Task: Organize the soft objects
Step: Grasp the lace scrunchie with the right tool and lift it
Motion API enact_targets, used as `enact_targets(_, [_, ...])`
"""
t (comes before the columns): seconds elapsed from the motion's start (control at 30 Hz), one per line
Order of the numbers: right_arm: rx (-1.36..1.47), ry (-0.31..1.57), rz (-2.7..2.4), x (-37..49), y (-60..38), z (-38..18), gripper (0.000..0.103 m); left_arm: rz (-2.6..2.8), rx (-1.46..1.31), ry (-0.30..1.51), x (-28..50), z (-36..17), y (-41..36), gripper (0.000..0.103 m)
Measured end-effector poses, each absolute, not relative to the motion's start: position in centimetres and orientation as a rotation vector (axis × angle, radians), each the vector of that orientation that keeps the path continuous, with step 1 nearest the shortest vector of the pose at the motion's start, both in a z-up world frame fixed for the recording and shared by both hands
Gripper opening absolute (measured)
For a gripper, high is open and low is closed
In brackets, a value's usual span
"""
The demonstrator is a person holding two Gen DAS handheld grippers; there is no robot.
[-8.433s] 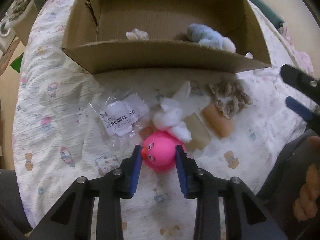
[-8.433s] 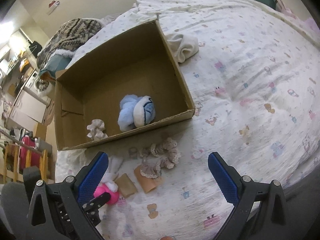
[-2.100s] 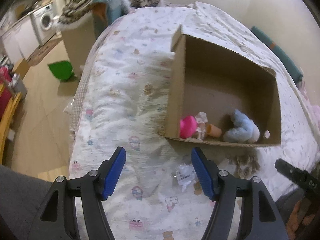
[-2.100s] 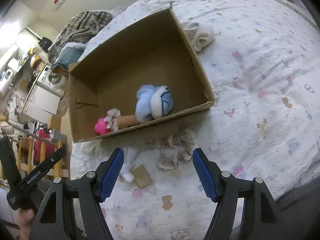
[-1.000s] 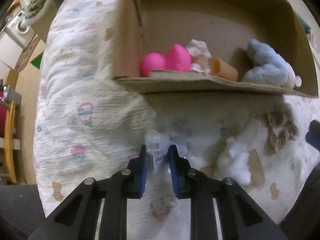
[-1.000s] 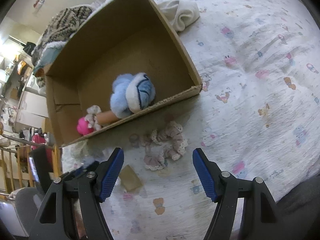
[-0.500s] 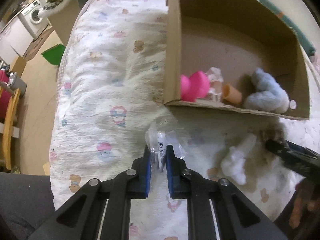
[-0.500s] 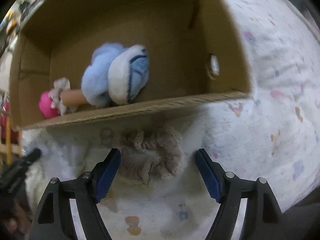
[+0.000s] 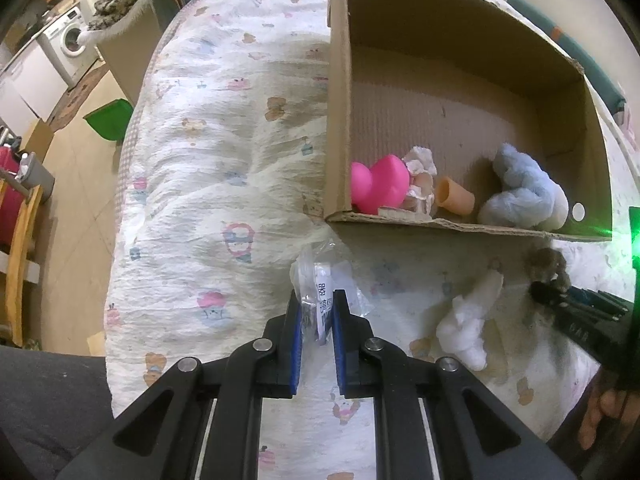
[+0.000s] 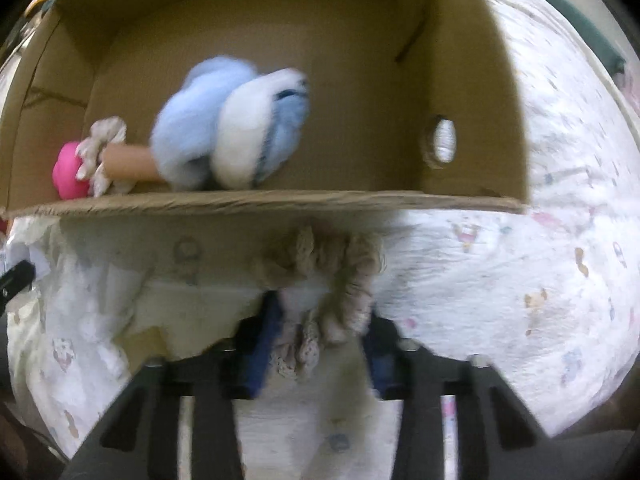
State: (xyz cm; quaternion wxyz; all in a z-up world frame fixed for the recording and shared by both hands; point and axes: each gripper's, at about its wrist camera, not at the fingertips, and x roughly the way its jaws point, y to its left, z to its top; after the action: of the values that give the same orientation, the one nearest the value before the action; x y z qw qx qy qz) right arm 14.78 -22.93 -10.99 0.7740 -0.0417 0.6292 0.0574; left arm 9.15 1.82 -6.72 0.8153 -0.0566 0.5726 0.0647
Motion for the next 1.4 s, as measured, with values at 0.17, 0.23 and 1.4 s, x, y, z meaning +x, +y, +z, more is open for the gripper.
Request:
enact_targets(0.17, [0.063, 1.366, 0.13, 14.3, -25.0, -9.5, 0.013, 0.153, -0.149, 1.196, 8.5, -5.7, 2.6, 0.012])
enact_targets(0.23, [0.144, 1.353, 0.149, 13.5, -25.7, -8.5, 0.013, 0.151, -0.162, 1.18, 8.2, -5.1, 2.9, 0.012])
enact_targets(1.4, [0.294, 1.031, 0.426, 10.2, -26.7, 2.8, 0.011, -0.013, -0.099, 0.96, 6.1, 3.4, -0.3, 0.012])
